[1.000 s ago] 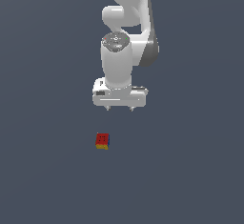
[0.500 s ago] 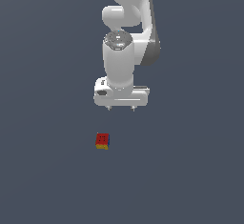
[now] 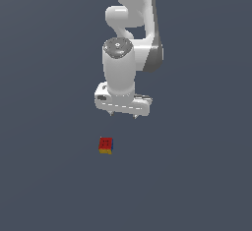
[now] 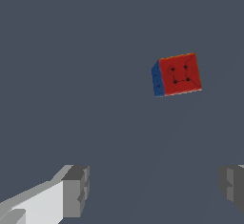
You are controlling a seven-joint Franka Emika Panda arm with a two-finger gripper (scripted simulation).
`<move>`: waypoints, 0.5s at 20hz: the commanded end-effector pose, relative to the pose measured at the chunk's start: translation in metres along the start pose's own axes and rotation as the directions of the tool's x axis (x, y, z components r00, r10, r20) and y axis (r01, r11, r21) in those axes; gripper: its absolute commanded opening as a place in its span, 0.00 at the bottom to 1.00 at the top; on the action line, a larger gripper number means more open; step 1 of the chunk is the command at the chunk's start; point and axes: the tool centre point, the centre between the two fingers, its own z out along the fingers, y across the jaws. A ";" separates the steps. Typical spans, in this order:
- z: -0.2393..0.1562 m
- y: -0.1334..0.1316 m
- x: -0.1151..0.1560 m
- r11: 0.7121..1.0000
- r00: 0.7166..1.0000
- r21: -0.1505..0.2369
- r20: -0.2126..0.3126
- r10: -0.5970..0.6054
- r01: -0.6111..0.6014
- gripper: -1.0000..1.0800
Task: Pick up the object and move it to a goal position.
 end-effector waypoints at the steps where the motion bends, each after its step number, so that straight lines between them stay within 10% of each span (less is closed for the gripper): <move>1: 0.004 0.003 0.004 0.998 0.998 0.001 0.002 0.062 -0.062 0.96; 10: 0.020 0.015 0.023 0.943 0.943 0.002 0.008 0.332 -0.332 0.96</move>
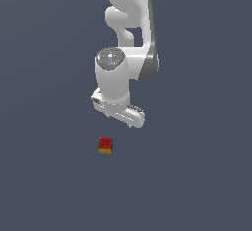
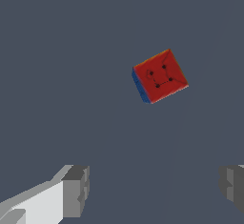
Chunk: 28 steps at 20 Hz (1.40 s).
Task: Pick up the object and move it to a goal position.
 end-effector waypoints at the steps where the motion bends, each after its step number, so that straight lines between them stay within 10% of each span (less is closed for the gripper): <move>1: 0.005 0.002 0.006 0.997 0.997 0.000 0.001 0.079 -0.079 0.96; 14: 0.029 0.013 0.036 0.888 0.888 -0.006 0.000 0.459 -0.459 0.96; 28: 0.054 0.025 0.065 0.627 0.627 -0.008 -0.017 0.778 -0.779 0.96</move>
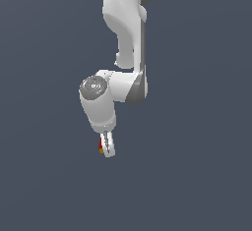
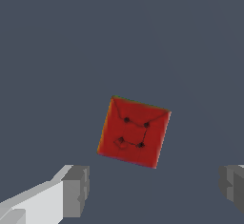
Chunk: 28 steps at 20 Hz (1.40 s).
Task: Pick up the object and move it to a goal position.
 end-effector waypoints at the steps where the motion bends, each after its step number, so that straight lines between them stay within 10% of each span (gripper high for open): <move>1: 0.004 -0.002 0.005 0.997 0.997 0.000 -0.004 0.071 -0.071 0.96; 28: 0.049 -0.008 0.018 0.960 0.960 0.002 -0.016 0.280 -0.280 0.96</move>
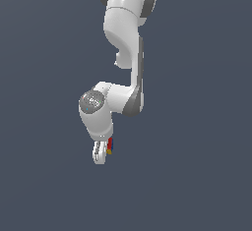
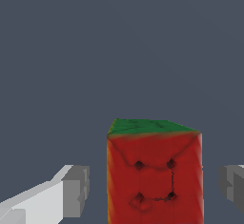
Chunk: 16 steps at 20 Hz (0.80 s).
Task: Pick up the object and move it to a goal position.
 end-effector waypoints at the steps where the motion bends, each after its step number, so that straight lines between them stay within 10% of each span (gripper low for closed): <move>1: 0.015 0.001 0.000 1.000 1.000 -0.001 0.000 0.002 -0.002 0.96; 9: 0.028 0.000 0.000 1.000 1.000 -0.001 0.000 0.002 -0.002 0.96; 10: 0.028 0.000 0.000 1.000 1.000 -0.001 0.000 0.002 -0.002 0.00; 16: 0.028 0.000 0.000 1.000 1.000 -0.001 0.000 0.002 -0.002 0.00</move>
